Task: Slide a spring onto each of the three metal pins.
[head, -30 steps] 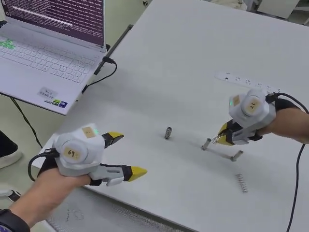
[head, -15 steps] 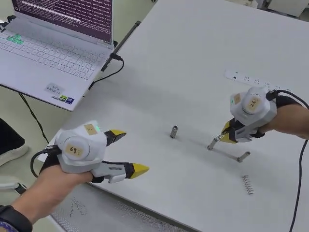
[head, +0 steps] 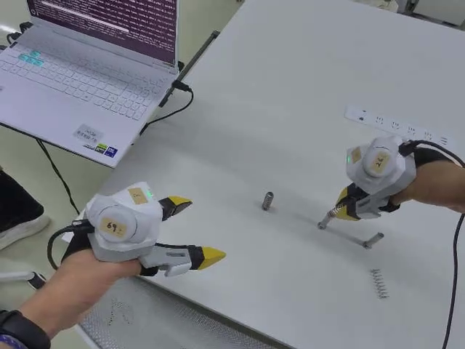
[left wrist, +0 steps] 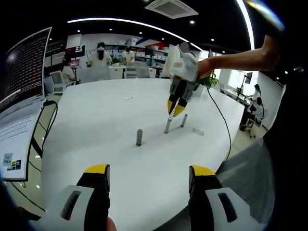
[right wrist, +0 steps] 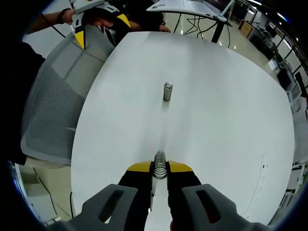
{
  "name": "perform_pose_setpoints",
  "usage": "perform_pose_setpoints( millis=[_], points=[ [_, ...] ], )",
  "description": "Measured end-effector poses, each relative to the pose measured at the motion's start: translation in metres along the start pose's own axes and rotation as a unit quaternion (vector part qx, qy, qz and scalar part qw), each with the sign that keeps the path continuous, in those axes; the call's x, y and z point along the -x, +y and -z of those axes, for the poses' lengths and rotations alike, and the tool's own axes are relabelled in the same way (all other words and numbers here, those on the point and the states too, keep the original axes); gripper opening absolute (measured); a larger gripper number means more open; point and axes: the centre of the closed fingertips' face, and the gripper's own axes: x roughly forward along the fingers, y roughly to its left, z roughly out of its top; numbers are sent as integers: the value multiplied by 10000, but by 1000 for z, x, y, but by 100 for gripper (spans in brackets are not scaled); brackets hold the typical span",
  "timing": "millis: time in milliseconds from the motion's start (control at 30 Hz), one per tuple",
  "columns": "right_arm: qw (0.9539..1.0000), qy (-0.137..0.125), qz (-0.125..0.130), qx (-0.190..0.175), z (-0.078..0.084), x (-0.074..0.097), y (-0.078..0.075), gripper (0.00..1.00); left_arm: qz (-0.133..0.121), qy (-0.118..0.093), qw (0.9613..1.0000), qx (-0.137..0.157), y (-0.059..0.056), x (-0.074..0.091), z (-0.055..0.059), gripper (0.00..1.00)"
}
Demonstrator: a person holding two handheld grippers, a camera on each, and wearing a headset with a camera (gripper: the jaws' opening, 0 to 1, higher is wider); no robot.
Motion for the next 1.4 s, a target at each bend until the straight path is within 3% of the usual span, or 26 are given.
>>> perform_pose_setpoints(
  millis=[833,1400],
  points=[
    [9987,329,-162,346,3,-24,-5,9,-9,0,10000,63,3,-1,1,63],
    [9980,439,-265,361,5,-42,-6,9,-8,34,9999,97,3,-2,4,62]
  ],
)
